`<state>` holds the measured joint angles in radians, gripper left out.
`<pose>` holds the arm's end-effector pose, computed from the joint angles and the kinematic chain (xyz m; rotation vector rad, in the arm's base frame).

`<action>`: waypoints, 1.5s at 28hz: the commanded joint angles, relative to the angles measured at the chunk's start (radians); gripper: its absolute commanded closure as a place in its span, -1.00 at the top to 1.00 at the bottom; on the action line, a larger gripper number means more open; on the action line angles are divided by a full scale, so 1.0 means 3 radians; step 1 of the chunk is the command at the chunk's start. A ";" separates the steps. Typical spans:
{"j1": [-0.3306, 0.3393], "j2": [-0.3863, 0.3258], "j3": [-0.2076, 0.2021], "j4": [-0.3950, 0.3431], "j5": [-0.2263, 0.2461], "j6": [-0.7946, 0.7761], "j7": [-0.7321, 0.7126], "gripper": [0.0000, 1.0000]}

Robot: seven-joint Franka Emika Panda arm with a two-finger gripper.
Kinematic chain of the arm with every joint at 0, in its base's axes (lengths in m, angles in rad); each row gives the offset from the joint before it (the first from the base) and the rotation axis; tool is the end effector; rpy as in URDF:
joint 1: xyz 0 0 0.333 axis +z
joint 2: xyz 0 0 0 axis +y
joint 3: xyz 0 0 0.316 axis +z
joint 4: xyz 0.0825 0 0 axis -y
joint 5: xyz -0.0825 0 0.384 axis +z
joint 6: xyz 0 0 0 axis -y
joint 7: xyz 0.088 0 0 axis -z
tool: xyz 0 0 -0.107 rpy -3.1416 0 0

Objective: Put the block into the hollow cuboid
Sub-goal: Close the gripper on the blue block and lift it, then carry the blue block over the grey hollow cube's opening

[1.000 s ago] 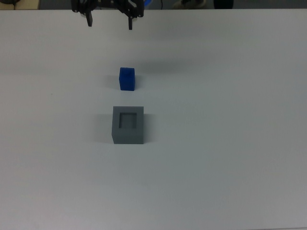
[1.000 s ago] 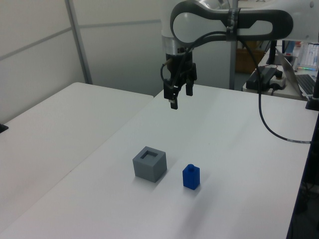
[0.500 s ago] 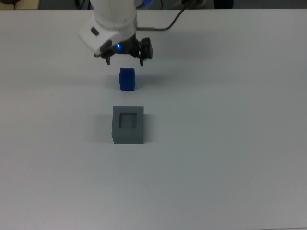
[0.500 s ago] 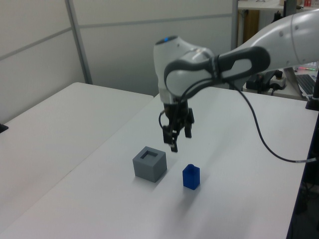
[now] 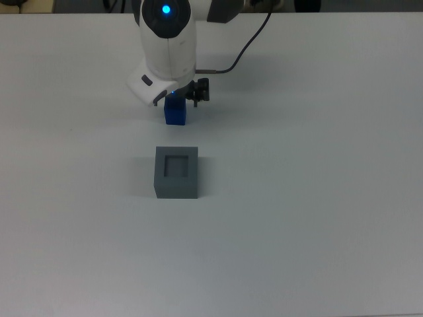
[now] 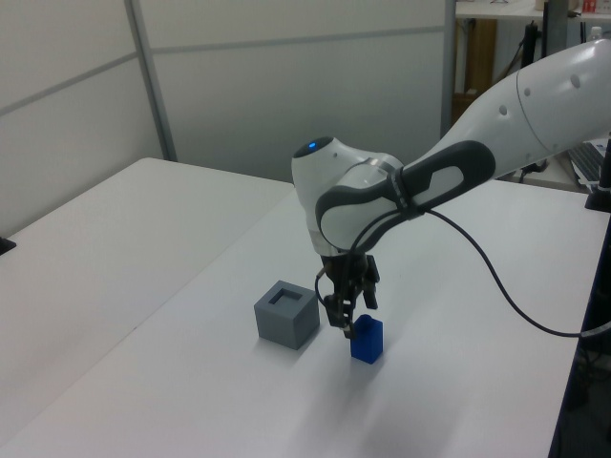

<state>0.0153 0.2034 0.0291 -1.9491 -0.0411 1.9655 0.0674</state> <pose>0.5770 0.0224 0.3623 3.0876 -0.0057 -0.2862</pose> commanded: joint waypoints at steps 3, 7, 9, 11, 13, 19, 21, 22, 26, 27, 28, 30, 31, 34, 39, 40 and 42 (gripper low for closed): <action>-0.0010 -0.0080 -0.0015 -0.0206 -0.0072 0.0116 -0.0030 0.14; -0.0010 -0.0090 -0.0015 -0.0207 -0.0067 0.0086 -0.0035 -0.27; -0.0015 -0.0136 -0.0035 -0.0202 -0.0067 0.0055 -0.0056 -0.59; -0.0015 -0.0167 -0.0041 -0.0171 -0.0067 -0.0032 -0.0066 -0.73; -0.0025 -0.0202 -0.0051 -0.0059 -0.0062 -0.0164 -0.0097 -0.83; -0.0097 -0.0126 -0.0046 0.0703 -0.0006 -0.0911 -0.0460 -0.83; -0.0112 -0.0019 -0.0051 0.0979 0.0081 -0.0958 -0.0460 -0.83; -0.0122 0.0027 -0.0051 0.1071 0.0101 -0.0958 -0.0455 -0.83; -0.0163 0.0278 -0.0051 0.1460 0.0209 -0.0948 -0.0434 -0.83; -0.0163 0.0324 -0.0051 0.1526 0.0224 -0.0942 -0.0429 -0.83; -0.0168 0.0365 -0.0051 0.1593 0.0234 -0.0932 -0.0429 -0.83; -0.0168 0.0492 -0.0051 0.1796 0.0265 -0.0907 -0.0384 -0.82; -0.0168 0.0533 -0.0051 0.1859 0.0275 -0.0881 -0.0343 -0.81; -0.0148 0.0687 -0.0046 0.2043 0.0296 -0.0682 -0.0123 -0.81; -0.0082 0.0866 -0.0035 0.2110 0.0270 -0.0288 0.0118 -0.81; -0.0056 0.0886 -0.0041 0.2110 0.0265 -0.0247 0.0133 -0.81; 0.0036 0.0968 -0.0066 0.2120 0.0245 -0.0201 0.0159 -0.81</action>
<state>-0.0205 0.4334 0.0239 -1.3613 0.0287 1.8722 0.0705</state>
